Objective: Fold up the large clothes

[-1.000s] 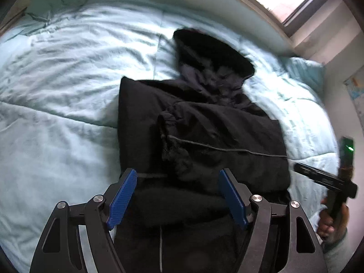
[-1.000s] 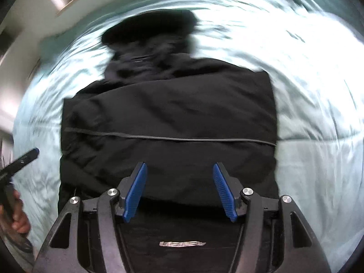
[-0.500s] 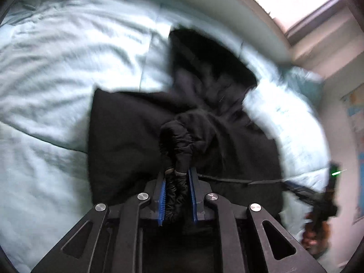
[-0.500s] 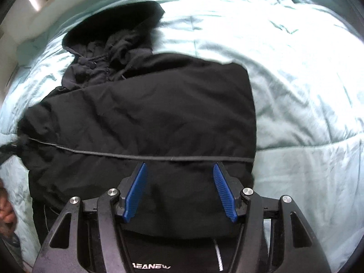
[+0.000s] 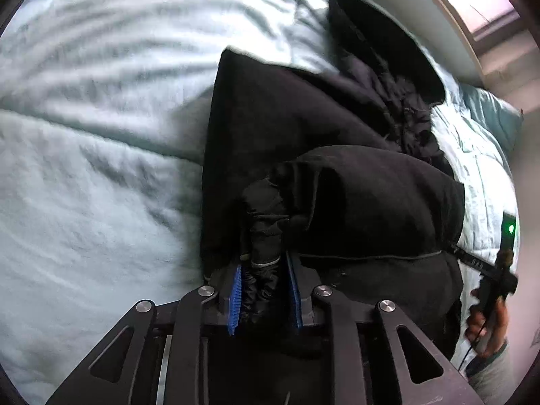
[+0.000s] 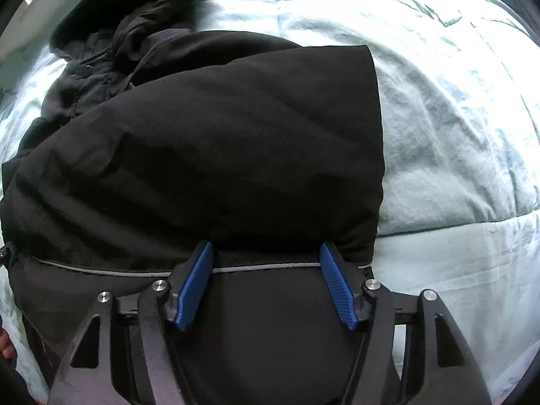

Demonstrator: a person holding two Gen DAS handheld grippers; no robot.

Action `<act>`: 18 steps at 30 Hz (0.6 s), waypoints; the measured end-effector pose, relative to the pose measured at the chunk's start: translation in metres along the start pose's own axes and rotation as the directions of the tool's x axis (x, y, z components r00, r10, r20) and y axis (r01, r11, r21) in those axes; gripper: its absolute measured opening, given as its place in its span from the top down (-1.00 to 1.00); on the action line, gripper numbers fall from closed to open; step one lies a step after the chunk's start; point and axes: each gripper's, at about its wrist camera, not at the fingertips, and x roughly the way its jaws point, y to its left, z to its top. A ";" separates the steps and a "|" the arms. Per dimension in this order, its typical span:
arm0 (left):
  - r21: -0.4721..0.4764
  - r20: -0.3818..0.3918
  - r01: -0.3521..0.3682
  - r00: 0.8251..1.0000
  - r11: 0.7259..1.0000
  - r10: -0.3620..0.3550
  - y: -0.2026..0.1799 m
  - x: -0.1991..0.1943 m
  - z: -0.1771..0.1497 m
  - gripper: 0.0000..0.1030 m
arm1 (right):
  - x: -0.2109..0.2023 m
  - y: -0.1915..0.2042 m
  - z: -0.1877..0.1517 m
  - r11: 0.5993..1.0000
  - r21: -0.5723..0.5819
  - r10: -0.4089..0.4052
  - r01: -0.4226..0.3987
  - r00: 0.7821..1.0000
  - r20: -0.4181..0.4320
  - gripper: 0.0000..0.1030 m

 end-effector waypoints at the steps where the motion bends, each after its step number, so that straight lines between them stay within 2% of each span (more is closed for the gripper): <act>1: 0.034 0.022 -0.030 0.999 0.999 0.030 -0.008 -0.013 -0.001 0.47 | -0.005 0.000 0.000 1.000 -0.006 -0.001 0.001 1.000 -0.001 -0.28; 2: 0.061 0.043 -0.053 0.998 0.997 0.051 -0.014 -0.023 -0.002 0.48 | -0.017 0.001 -0.002 1.000 -0.020 -0.003 0.003 1.000 0.007 -0.29; 4: 0.152 0.137 -0.129 0.985 0.980 0.108 -0.036 -0.058 -0.005 0.45 | -0.040 0.003 -0.010 0.998 -0.053 0.018 -0.016 0.999 0.042 -0.29; 6: 0.207 0.191 -0.111 0.979 0.972 0.072 -0.051 -0.083 -0.005 0.28 | -0.065 0.009 -0.026 0.994 -0.093 0.062 -0.053 0.994 0.090 -0.31; 8: 0.256 0.205 -0.065 0.979 0.964 0.011 -0.069 -0.087 -0.003 -0.10 | -0.070 0.012 -0.038 0.992 -0.102 0.088 -0.078 0.992 0.091 -0.31; 9: 0.268 0.200 -0.049 0.980 0.962 -0.005 -0.074 -0.084 -0.002 -0.11 | -0.066 0.015 -0.046 0.990 -0.111 0.090 -0.082 0.993 0.075 -0.31; 11: 0.278 0.131 -0.020 0.991 0.960 -0.017 -0.088 -0.052 0.000 -0.11 | -0.049 0.019 -0.060 0.991 -0.124 0.051 -0.045 0.998 0.044 -0.31; 12: 0.270 0.100 -0.027 0.995 0.962 0.000 -0.093 -0.035 0.003 -0.11 | -0.037 0.019 -0.062 0.993 -0.119 0.025 -0.022 0.999 0.024 -0.30; 14: 0.235 0.004 -0.114 0.993 0.965 0.117 -0.085 0.015 0.005 -0.10 | -0.023 0.016 -0.066 0.994 -0.106 0.023 -0.022 1.000 0.016 -0.30; 16: 0.205 -0.032 -0.116 0.992 0.972 0.126 -0.070 0.037 0.004 -0.11 | -0.019 0.013 -0.065 0.994 -0.098 0.043 -0.042 0.999 0.014 -0.31; 18: 0.198 -0.027 -0.107 0.993 0.974 0.114 -0.069 0.037 0.006 -0.11 | -0.019 0.013 -0.064 0.993 -0.107 0.051 -0.050 0.999 0.000 -0.31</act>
